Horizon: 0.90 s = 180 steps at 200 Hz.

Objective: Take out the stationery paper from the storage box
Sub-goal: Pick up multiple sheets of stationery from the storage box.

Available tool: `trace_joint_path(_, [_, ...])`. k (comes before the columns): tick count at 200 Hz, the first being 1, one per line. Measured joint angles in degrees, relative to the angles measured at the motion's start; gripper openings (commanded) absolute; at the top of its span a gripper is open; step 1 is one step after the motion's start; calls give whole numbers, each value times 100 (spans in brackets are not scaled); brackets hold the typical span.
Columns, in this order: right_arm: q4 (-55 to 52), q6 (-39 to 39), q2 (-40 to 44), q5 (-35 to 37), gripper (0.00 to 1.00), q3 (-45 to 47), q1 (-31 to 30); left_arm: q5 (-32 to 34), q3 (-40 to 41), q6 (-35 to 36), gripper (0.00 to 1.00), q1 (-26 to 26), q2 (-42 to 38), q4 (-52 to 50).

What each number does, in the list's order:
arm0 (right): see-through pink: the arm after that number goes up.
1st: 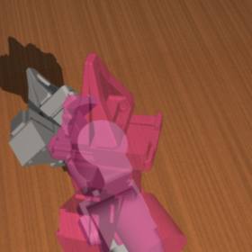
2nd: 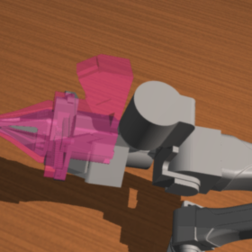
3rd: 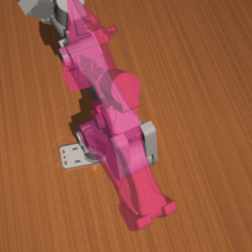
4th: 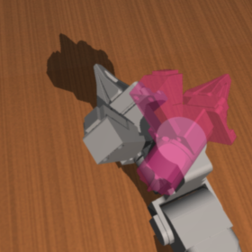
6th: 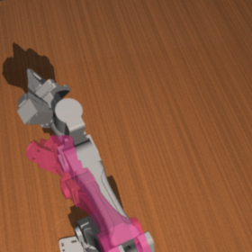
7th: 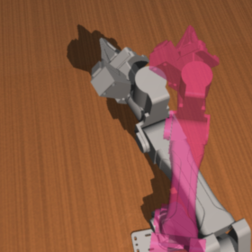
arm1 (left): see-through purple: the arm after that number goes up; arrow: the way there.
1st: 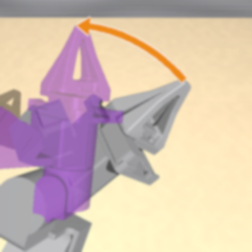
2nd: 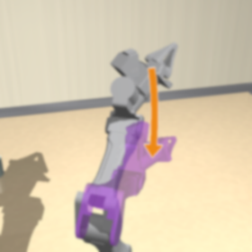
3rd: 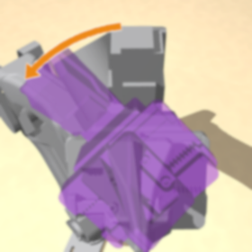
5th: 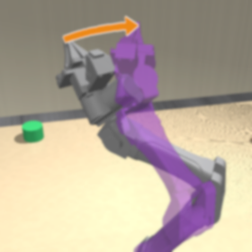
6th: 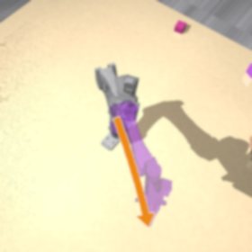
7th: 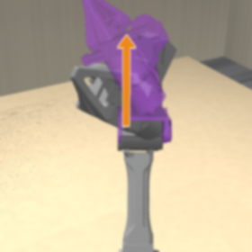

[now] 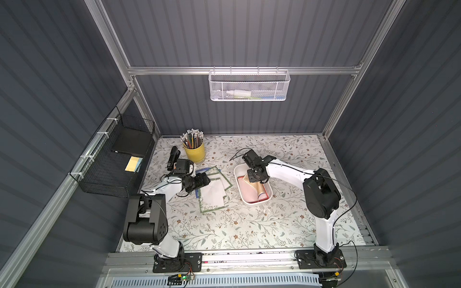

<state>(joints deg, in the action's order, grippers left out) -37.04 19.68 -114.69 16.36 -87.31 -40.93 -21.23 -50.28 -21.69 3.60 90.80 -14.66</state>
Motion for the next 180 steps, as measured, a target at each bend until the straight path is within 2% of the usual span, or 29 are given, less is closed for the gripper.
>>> trace_joint_path(50, [96,0,503,-90,20,0,127,-168,0,-48,84,46,0,120])
trace_joint_path(98, [326,-4,1038,-579,22,13,380,-848,-105,-153,86,48,-212,256])
trace_joint_path(139, [780,-22,1692,-1589,24,374,780,-1561,-417,-146,86,50,-719,490])
trace_joint_path(180, [1344,-15,2197,-2863,25,717,1115,-1587,-649,28,85,50,-1104,363])
